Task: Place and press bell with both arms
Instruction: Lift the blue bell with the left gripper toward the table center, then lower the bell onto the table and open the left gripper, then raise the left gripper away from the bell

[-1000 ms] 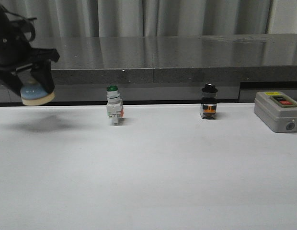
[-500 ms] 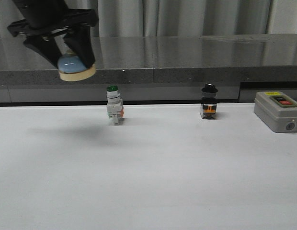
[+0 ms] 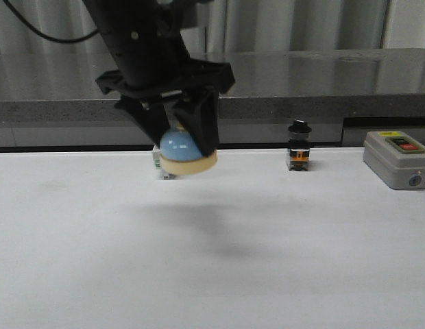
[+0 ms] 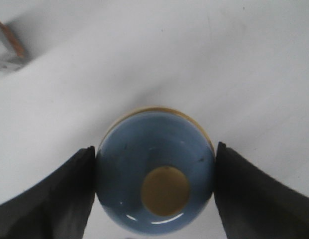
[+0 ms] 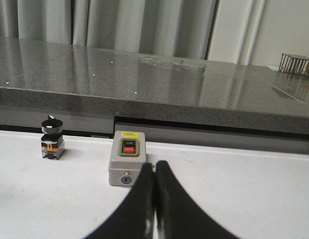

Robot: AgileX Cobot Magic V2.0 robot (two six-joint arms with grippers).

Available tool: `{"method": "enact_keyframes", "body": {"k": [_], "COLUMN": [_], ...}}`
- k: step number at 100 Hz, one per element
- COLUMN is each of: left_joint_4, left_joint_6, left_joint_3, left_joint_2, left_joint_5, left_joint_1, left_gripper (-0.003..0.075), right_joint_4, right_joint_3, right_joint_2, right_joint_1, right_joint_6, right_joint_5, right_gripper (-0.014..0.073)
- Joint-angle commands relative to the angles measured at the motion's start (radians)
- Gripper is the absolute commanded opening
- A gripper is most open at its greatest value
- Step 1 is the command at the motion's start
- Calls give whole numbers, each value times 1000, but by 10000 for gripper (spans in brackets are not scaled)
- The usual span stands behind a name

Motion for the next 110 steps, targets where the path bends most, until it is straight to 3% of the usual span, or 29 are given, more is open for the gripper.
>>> {"method": "enact_keyframes", "body": {"k": [1, 20, 47, 54, 64, 70, 94, 110], "left_joint_4": [-16, -18, -18, -18, -18, -19, -19, -23], "left_joint_6": [2, 0, -9, -9, -9, -9, -9, -9], "left_joint_3": [0, 50, 53, 53, 53, 53, 53, 53], "left_joint_2": [-37, -6, 9, 9, 9, 9, 5, -35], "left_joint_5": [-81, -194, -192, -192, -186, -183, -188, -191], "left_joint_1": [-24, -33, -33, -33, -33, -33, -33, -33], "left_gripper": [324, 324, 331, 375, 494, 520, 456, 295], "right_joint_4": [-6, -6, -6, -6, -6, -6, -6, -6], "right_joint_3": [-15, -15, -15, -15, -15, -15, -15, -15], "right_joint_2": [-14, -14, -14, -14, -14, -14, -14, -14], "right_joint_1": [-2, -2, -2, -2, -2, -2, -2, -2], "right_joint_6": [-4, -4, -4, -4, -4, -4, -4, -4], "right_joint_5": [-84, -84, -84, -84, -84, -84, -84, -84], "right_gripper": [-60, -60, -60, -60, -60, -60, -60, -60]}}
